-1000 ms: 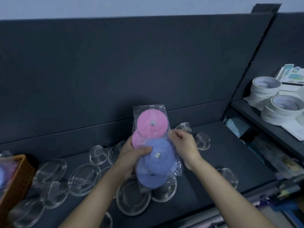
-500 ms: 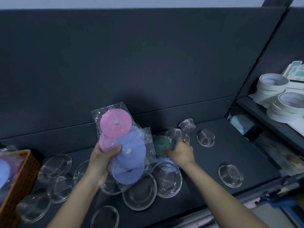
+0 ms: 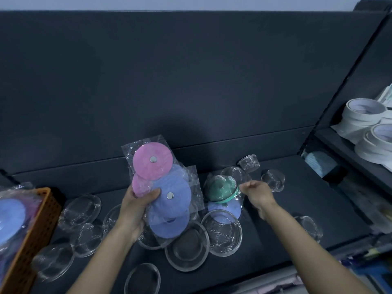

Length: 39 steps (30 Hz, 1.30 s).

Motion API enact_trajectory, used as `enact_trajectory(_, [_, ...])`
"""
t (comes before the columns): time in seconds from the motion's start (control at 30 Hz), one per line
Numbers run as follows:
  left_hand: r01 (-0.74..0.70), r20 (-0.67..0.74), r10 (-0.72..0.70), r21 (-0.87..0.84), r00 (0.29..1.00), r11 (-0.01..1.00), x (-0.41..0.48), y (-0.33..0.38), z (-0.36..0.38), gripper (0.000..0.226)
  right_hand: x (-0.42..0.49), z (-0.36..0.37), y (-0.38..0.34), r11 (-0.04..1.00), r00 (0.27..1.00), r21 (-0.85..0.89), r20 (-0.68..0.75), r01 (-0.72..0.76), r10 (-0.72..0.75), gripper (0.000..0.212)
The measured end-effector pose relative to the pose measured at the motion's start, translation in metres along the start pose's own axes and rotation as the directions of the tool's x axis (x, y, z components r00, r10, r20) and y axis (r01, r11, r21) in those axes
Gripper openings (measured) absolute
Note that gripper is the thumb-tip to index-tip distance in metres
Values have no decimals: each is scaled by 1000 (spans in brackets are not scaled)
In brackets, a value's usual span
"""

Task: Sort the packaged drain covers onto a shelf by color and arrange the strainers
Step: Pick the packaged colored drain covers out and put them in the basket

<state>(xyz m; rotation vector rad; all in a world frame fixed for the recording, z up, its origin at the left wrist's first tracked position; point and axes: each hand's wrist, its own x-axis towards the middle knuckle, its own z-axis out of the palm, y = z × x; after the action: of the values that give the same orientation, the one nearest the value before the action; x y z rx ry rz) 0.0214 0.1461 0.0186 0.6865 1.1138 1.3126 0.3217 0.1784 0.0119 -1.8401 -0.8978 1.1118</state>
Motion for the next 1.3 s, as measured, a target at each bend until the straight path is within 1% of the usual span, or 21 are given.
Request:
enact_trajectory(0.07, [3,6,-3,-9,1000,1000,-1,0,1,65,-2,1,5,995,994,-52,59,-87,90,17])
enact_trajectory(0.1, [2,10,-2,-12,1000,1000,-2,1,1,72,-3,2,6,989,988,-69,79,-127,132,18])
enact_trajectory(0.17, [-2,8,2,-14,1000,1000,-3,3,3,86,-6,6,6,984,982,-92,100,-152,161,21])
enact_trajectory(0.2, [-4,8,4,-15,1000,1000,-4,4,3,82,-6,8,5,986,984,-84,95,-142,150,23])
enact_trajectory(0.27, [-9,17,9,-26,1000,1000,-6,5,4,76,-8,9,1,991,998,-123,17,-54,56,26])
enact_trajectory(0.33, [-23,24,24,-31,999,999,-7,6,4,89,-10,8,-7,968,989,-234,-89,94,-118,24])
enact_trajectory(0.37, [-30,27,31,-27,999,999,-7,6,4,88,-13,6,-13,941,971,-292,-112,172,-213,21])
enact_trajectory(0.43, [-30,35,31,-36,999,999,-7,6,0,68,-22,2,-27,871,915,-368,-109,325,-387,13])
enact_trajectory(0.47, [-29,41,31,-41,999,999,-7,6,-1,62,-25,0,-34,839,886,-389,-107,381,-452,11])
enact_trajectory(0.5, [-33,47,35,-43,998,999,-6,6,-2,64,-30,-2,-40,810,856,-407,-115,422,-504,10])
enact_trajectory(0.57, [-41,56,44,-51,997,998,-7,8,-2,77,-33,-5,-49,774,805,-432,-160,462,-571,9])
enact_trajectory(0.63, [-48,59,52,-65,997,997,-9,9,-5,71,-35,-7,-54,790,790,-419,-228,449,-569,12])
enact_trajectory(0.7, [-51,62,56,-79,997,996,-9,11,-8,63,-36,-9,-59,820,785,-383,-294,426,-545,22])
enact_trajectory(0.77, [-56,75,62,-76,995,996,-11,14,-12,67,-42,-10,-65,853,791,-339,-345,398,-506,28])
enact_trajectory(0.87, [-73,61,77,-71,995,995,-15,21,-18,57,-44,-10,-68,923,838,-189,-387,335,-384,16])
enact_trajectory(0.93, [-92,56,96,-71,994,993,-19,27,-20,51,-43,-6,-69,963,880,-21,-402,269,-254,15])
enact_trajectory(1.0, [-105,52,108,-68,993,992,-24,34,-24,47,-45,2,-71,968,929,167,-350,186,-118,15])
enact_trajectory(1.07, [-126,46,129,-58,991,990,-27,40,-30,47,-51,10,-74,944,965,311,-260,110,-26,19])
enact_trajectory(1.17, [-169,31,170,-32,985,985,-30,51,-43,56,-64,25,-80,887,989,456,-145,73,-7,21])
enact_trajectory(1.23, [-189,26,190,-38,982,981,-35,60,-54,56,-73,37,-85,838,996,542,-81,70,-31,23])
enact_trajectory(1.3, [-205,20,206,-36,978,978,-39,70,-64,54,-83,52,-89,817,998,574,-17,64,-66,23])
